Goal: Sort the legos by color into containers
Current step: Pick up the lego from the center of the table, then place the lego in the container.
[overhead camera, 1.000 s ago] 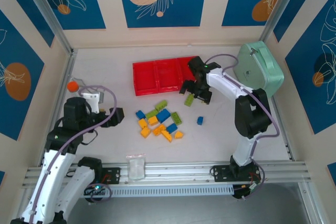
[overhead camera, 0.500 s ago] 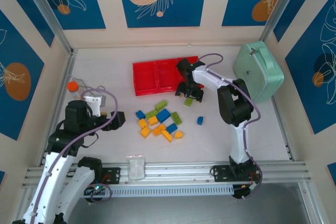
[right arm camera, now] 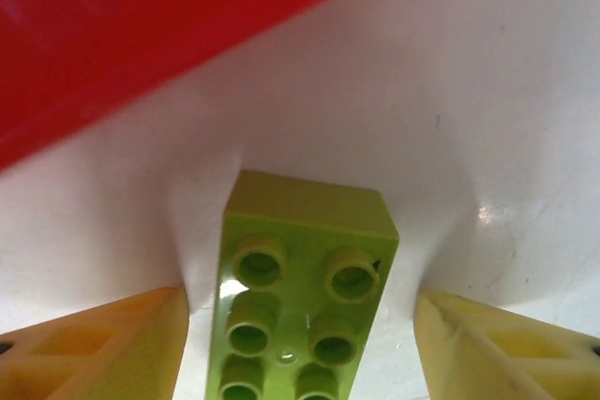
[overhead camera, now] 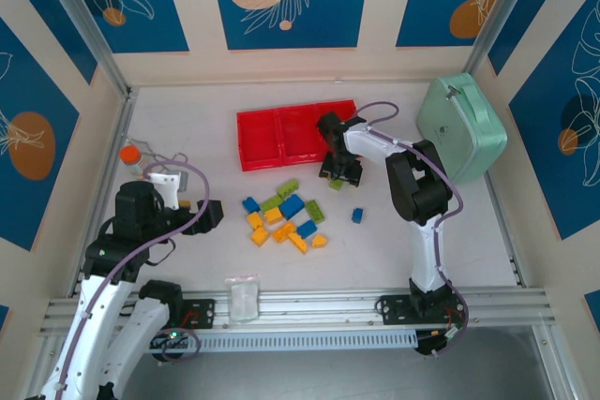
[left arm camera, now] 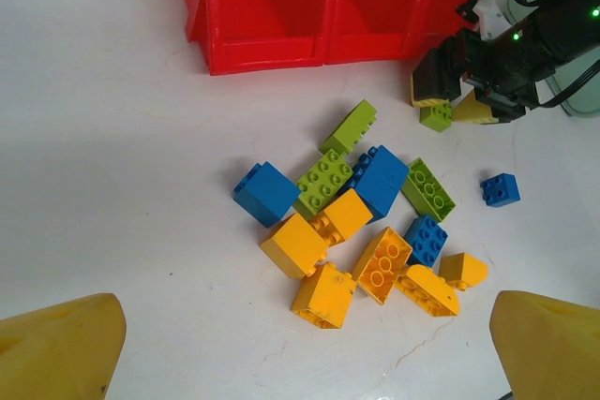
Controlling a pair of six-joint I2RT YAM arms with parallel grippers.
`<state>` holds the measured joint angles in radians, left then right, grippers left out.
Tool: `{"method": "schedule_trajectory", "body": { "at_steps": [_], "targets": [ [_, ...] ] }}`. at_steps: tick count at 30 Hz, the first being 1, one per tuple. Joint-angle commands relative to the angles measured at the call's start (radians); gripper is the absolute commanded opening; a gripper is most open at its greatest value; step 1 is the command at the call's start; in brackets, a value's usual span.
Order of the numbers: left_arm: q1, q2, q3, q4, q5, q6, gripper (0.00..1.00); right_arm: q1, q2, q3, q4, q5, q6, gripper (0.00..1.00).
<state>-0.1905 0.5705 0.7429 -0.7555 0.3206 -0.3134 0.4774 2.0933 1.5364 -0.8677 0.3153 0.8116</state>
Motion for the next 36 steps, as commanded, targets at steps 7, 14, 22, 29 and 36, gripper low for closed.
{"method": "schedule_trajectory", "body": {
  "at_steps": [7, 14, 22, 29, 36],
  "targets": [
    [-0.007, -0.012, -0.013, 0.013, -0.026, 0.01, 0.99, -0.003, -0.036, -0.041, 0.027, 0.002, -0.035, 0.46],
    [-0.007, -0.01, -0.014, 0.013, -0.03, 0.01, 0.99, 0.013, -0.132, -0.07, 0.017, 0.006, -0.071, 0.3],
    [-0.008, -0.008, -0.016, 0.016, -0.024, 0.012, 0.99, 0.047, -0.296, 0.012, -0.034, 0.078, -0.249, 0.29],
    [-0.008, -0.007, -0.016, 0.015, -0.033, 0.01, 0.99, -0.049, -0.257, 0.123, 0.1, 0.012, -0.608, 0.29],
    [-0.008, -0.014, -0.016, 0.013, -0.049, 0.01, 0.99, -0.144, -0.118, 0.212, 0.18, -0.203, -0.747, 0.31]
  ]
}}
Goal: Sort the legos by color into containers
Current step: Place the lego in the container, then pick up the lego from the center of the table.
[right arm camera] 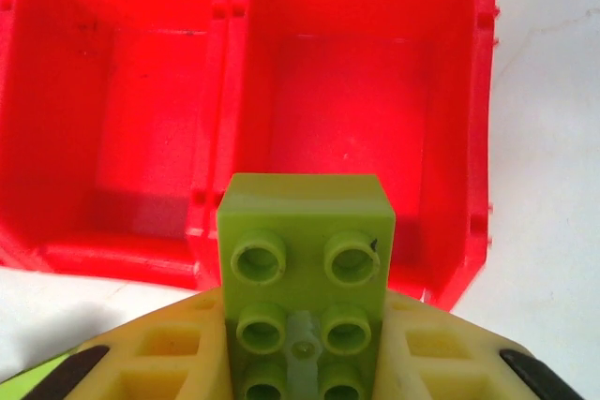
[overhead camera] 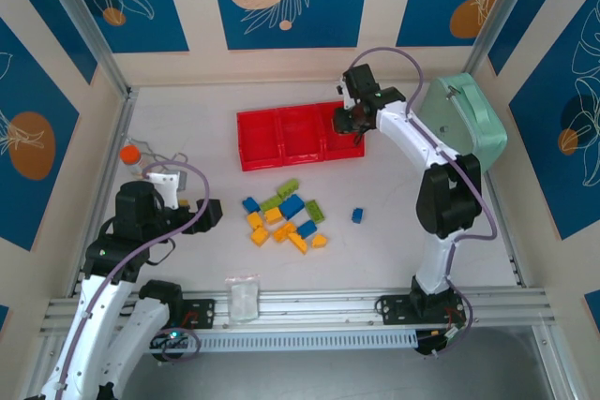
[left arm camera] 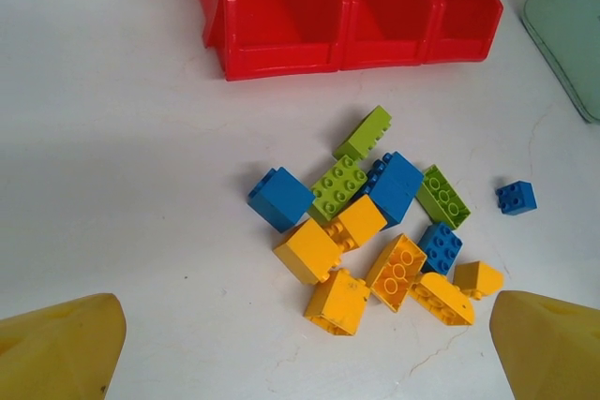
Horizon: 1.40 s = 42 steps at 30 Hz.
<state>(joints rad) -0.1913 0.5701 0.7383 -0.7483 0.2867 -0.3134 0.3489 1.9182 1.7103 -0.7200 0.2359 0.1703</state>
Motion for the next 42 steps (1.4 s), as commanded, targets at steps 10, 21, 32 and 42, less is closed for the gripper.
{"method": "schedule_trajectory", "body": {
  "at_steps": [10, 21, 32, 42],
  "targets": [
    [-0.007, -0.009, -0.013, 0.012, 0.008, 0.015, 0.99, -0.042, 0.225, 0.18, 0.024, -0.185, -0.138, 0.44],
    [-0.007, -0.005, -0.012, 0.012, 0.012, 0.016, 0.99, -0.006, 0.182, 0.219, -0.092, -0.05, -0.079, 0.81],
    [-0.007, -0.01, -0.019, 0.026, 0.036, 0.024, 0.99, 0.16, -0.136, -0.156, -0.119, -0.108, 0.094, 0.81],
    [-0.007, -0.012, -0.023, 0.034, 0.057, 0.027, 0.99, 0.33, -0.197, -0.409, -0.148, -0.098, 0.142, 0.89]
  ]
}}
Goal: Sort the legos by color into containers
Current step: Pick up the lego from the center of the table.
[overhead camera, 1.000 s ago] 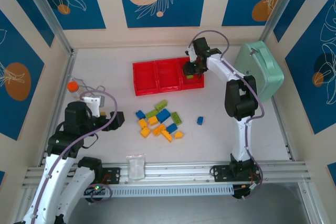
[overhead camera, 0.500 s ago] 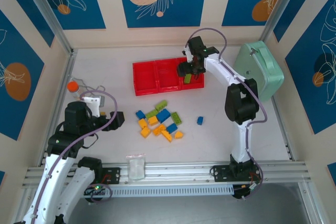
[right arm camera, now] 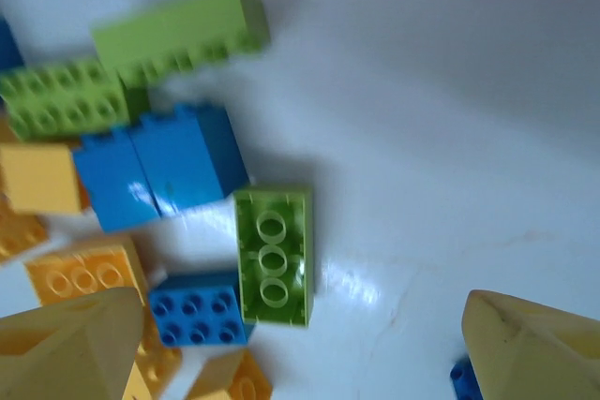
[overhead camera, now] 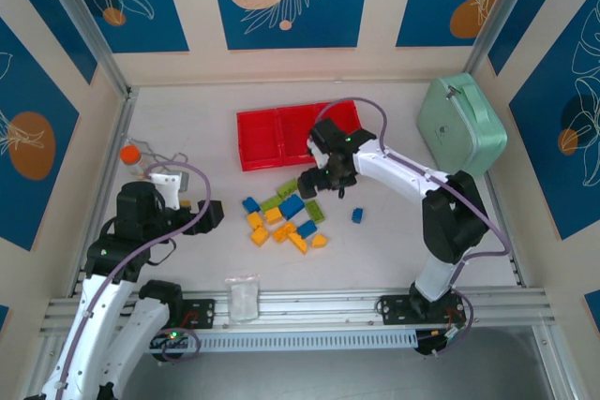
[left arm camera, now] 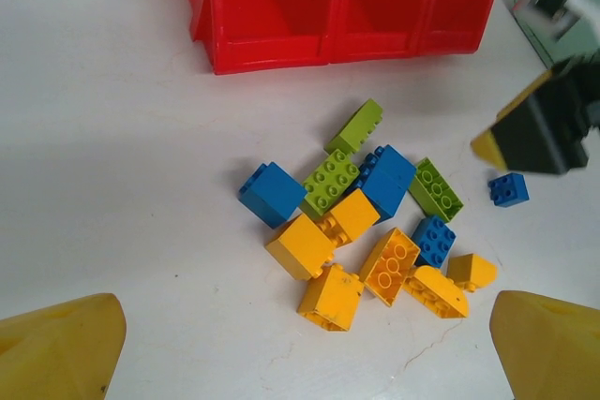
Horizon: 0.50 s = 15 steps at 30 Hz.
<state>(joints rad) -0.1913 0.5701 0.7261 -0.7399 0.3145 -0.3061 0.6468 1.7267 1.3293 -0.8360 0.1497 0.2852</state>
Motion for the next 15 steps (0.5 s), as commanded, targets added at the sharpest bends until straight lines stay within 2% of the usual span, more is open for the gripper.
{"method": "schedule_trajectory", "body": {
  "at_steps": [1, 5, 7, 15],
  "targets": [
    [-0.007, -0.012, -0.011, 0.026, 0.029, 0.019, 0.99, 0.05, -0.004, -0.04, -0.03, -0.009, 0.024, 0.89],
    [-0.007, -0.01, -0.011, 0.024, 0.024, 0.018, 0.99, 0.097, 0.009, -0.065, -0.028, 0.007, 0.022, 0.91],
    [-0.008, -0.011, -0.01, 0.024, 0.024, 0.018, 0.99, 0.107, 0.025, -0.065, -0.029, 0.007, 0.021, 0.99],
    [-0.006, -0.012, -0.01, 0.022, 0.024, 0.017, 0.99, 0.108, 0.089, -0.054, -0.007, 0.029, 0.038, 0.99]
  ]
}}
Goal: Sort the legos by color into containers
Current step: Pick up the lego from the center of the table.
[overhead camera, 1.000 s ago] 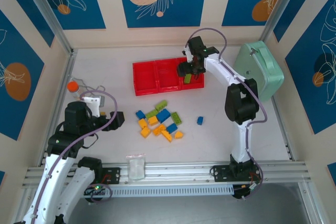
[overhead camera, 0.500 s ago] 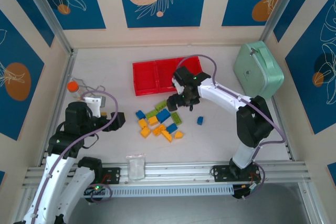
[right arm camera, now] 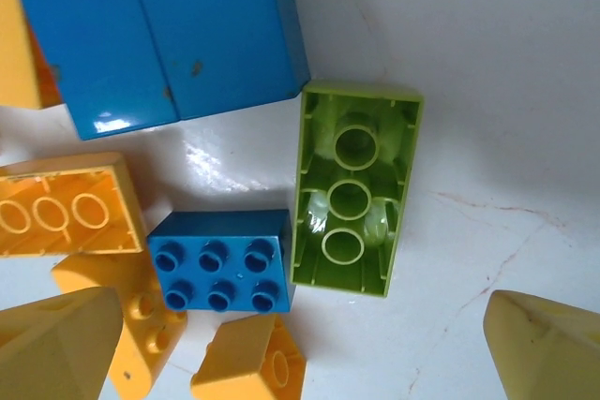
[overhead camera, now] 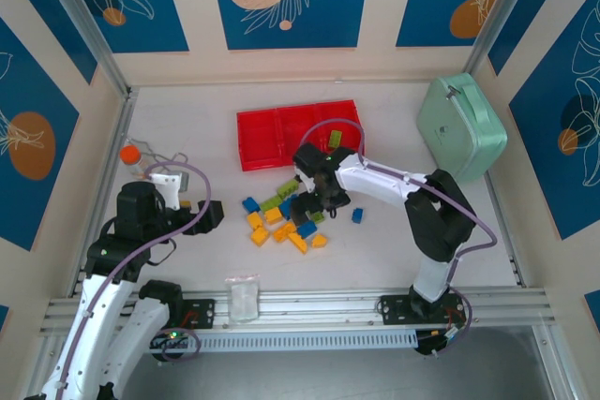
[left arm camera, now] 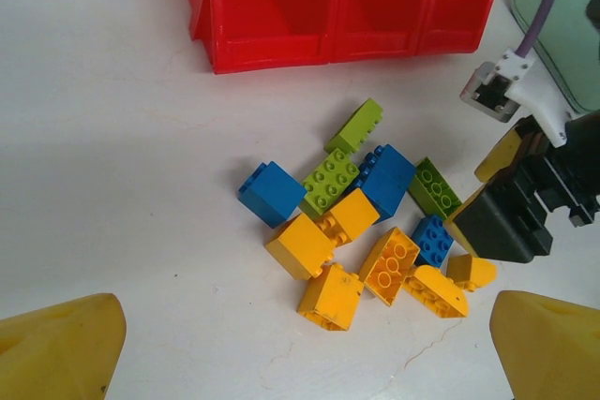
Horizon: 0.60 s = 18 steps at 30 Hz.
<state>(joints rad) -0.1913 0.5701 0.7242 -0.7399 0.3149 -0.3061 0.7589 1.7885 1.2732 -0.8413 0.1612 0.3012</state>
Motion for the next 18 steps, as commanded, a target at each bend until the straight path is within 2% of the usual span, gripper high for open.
{"method": "schedule_trajectory", "body": {
  "at_steps": [1, 8, 9, 18],
  "targets": [
    [-0.007, -0.012, -0.009, 0.022, 0.023, 0.017, 0.99, -0.004, 0.036, 0.004, -0.001, 0.022, 0.023, 0.98],
    [-0.007, -0.01, -0.009, 0.022, 0.022, 0.016, 0.99, -0.004, 0.079, 0.033, -0.001, 0.068, 0.061, 0.94],
    [-0.007, -0.011, -0.008, 0.022, 0.022, 0.018, 0.99, -0.004, 0.087, 0.039, -0.001, 0.068, 0.062, 0.91],
    [-0.007, -0.009, -0.009, 0.022, 0.017, 0.018, 0.99, -0.025, 0.126, 0.067, -0.005, 0.098, 0.11, 0.81]
  ]
}}
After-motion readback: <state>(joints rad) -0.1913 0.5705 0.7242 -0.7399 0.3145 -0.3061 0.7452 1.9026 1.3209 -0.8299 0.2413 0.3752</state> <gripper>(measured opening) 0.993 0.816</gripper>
